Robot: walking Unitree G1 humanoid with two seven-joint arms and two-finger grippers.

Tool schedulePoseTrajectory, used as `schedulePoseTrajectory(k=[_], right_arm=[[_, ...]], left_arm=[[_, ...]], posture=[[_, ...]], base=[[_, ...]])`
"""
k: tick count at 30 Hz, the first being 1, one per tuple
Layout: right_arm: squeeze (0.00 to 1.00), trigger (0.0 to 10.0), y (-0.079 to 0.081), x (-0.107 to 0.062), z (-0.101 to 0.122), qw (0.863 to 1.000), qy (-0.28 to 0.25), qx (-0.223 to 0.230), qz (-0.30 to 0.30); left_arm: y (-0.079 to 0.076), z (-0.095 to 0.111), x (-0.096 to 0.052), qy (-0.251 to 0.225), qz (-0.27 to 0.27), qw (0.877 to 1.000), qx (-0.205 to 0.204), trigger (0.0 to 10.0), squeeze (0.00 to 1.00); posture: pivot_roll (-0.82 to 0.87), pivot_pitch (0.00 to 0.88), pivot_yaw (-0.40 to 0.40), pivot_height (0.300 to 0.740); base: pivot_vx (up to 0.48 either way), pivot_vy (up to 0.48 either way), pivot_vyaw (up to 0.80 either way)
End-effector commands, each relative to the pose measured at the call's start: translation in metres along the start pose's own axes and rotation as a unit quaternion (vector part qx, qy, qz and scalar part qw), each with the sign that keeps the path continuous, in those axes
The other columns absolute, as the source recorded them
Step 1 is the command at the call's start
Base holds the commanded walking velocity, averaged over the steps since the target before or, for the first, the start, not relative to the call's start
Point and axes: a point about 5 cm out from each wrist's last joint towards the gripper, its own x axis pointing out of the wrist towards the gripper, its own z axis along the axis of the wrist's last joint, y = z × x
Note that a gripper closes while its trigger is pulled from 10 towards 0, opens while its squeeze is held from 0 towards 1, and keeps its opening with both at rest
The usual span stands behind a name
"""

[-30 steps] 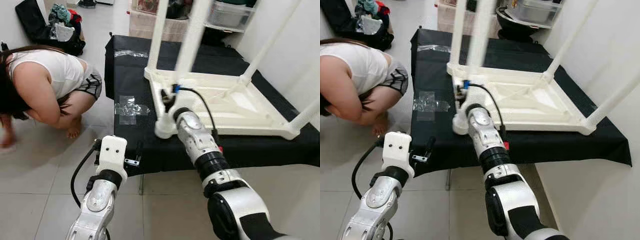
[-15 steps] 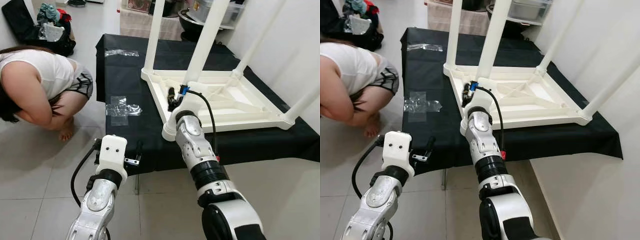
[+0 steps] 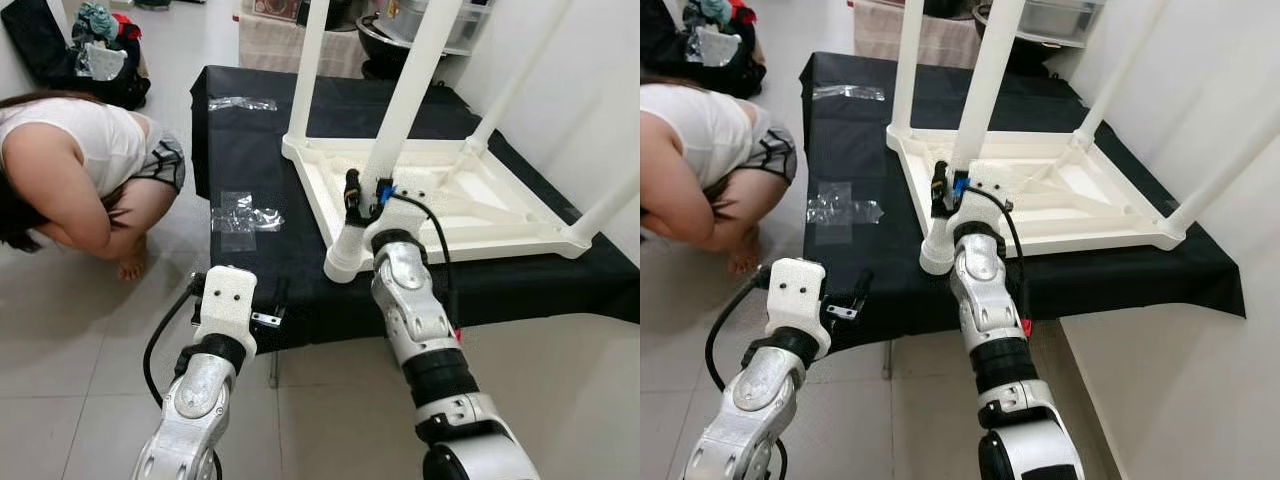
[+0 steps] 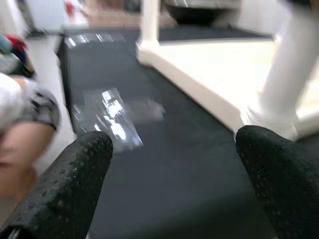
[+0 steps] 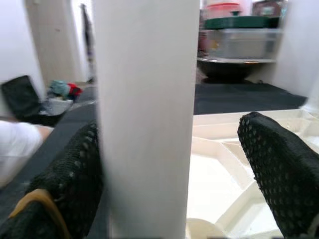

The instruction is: Building children table

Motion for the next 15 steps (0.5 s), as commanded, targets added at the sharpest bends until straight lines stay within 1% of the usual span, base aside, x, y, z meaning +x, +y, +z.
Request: schedulePoseTrajectory(k=[1,3,6,8,12,15], right_arm=[[0.0,10.0,-0.003,-0.006,0.0,1.0,0.001,0.016,0.019],[0.0,10.0,-0.002,-0.008,0.0,0.999,-0.001,0.021,0.026],[0.0,10.0,0.007,-0.009,-0.002,0.998,0.003,0.028,0.052],[0.0,10.0,0.01,-0.009,-0.002,0.998,0.006,0.033,0.059],[0.0,10.0,0.009,-0.01,-0.001,0.998,0.005,0.024,0.056],[0.0,10.0,0.004,-0.014,-0.001,0.998,0.004,0.019,0.059]], left_arm=[[0.003,0.009,0.002,-0.021,0.013,1.0,0.004,10.0,0.0],[0.004,0.013,0.004,-0.028,0.017,0.999,0.006,10.0,0.0],[0.009,0.015,0.006,-0.035,0.027,0.999,0.013,10.0,0.0],[0.011,0.016,0.006,-0.036,0.03,0.999,0.015,10.0,0.0],[0.015,0.019,0.006,-0.039,0.034,0.999,0.017,10.0,0.0],[0.018,0.022,0.006,-0.044,0.038,0.998,0.019,10.0,0.0]], posture=[[0.12,0.091,-0.171,0.74],[0.12,0.086,-0.169,0.74],[0.13,0.076,-0.169,0.74],[0.13,0.075,-0.17,0.74],[0.14,0.073,-0.172,0.74],[0.14,0.074,-0.173,0.74]], base=[[0.0,0.0,0.0],[0.0,0.0,0.0],[0.0,0.0,0.0],[0.0,0.0,0.0],[0.0,0.0,0.0],[0.0,0.0,0.0]])
